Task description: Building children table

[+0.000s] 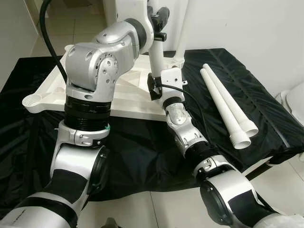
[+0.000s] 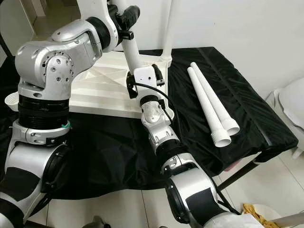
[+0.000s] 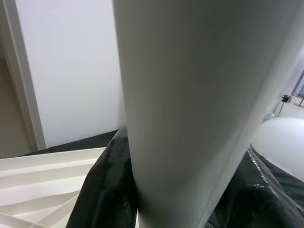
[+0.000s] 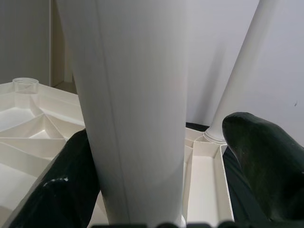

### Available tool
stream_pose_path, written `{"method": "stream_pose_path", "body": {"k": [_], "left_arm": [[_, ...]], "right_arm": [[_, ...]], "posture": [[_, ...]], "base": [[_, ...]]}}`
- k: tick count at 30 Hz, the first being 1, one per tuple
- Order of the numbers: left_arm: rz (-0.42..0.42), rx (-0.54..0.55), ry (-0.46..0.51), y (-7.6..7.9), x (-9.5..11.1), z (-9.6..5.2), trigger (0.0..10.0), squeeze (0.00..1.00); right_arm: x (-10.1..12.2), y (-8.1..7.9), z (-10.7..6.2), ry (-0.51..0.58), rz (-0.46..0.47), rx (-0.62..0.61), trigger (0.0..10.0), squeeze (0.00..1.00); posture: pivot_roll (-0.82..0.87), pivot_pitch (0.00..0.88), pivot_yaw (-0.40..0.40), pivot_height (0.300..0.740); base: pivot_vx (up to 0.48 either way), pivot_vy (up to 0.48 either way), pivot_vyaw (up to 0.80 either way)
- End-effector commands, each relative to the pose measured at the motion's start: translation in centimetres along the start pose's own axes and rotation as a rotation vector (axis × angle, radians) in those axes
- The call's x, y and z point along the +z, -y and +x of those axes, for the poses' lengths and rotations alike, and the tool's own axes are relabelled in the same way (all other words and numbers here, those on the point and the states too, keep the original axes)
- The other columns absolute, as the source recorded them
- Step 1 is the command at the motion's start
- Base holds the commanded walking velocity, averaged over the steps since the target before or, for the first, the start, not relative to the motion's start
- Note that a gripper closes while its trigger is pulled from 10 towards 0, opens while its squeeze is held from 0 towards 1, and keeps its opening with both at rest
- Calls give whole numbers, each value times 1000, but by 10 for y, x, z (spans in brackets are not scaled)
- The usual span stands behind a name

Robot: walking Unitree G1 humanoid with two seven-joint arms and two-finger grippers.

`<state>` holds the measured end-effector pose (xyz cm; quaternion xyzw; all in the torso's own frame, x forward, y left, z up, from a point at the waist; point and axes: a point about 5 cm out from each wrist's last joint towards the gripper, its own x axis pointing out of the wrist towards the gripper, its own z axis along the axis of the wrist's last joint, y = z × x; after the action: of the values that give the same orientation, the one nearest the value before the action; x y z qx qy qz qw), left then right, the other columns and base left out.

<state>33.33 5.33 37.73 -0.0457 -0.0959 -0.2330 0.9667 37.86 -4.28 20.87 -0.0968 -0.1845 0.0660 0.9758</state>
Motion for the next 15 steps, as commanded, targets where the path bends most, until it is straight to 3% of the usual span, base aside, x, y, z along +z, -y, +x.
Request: {"method": "stream_pose_path", "body": {"k": [1,2,3,8,9,11,12,15], "left_arm": [[20,-3,42,6,13,-2,10000,0],[20,-3,42,6,13,-2,10000,0],[21,-4,42,6,13,-2,10000,0],[24,-4,46,7,14,-2,10000,0],[25,-4,47,7,15,-2,10000,0],[25,-3,47,7,15,-2,10000,0],[26,-4,48,8,15,-2,10000,0],[26,-6,50,8,16,-2,10000,0]], "right_arm": [[2,-2,2,5,13,-6,9882,0],[2,-2,2,5,13,-6,9882,0],[1,-2,2,3,15,-6,7725,0],[1,-4,3,0,23,-7,6314,0],[1,-4,3,-1,25,-6,3137,0],[1,-4,3,0,26,-6,2902,0],[1,-4,3,4,22,-6,118,0],[1,-4,4,6,19,-7,0,0]], "posture": [[39,29,-16,740],[39,29,-16,740],[39,29,-16,740],[41,29,-17,740],[41,28,-18,740],[41,28,-18,740],[41,28,-17,740],[41,29,-20,740]], "base": [[0,0,0],[0,0,0],[0,0,0],[0,0,0],[0,0,0],[0,0,0],[0,0,0],[0,0,0]]}}
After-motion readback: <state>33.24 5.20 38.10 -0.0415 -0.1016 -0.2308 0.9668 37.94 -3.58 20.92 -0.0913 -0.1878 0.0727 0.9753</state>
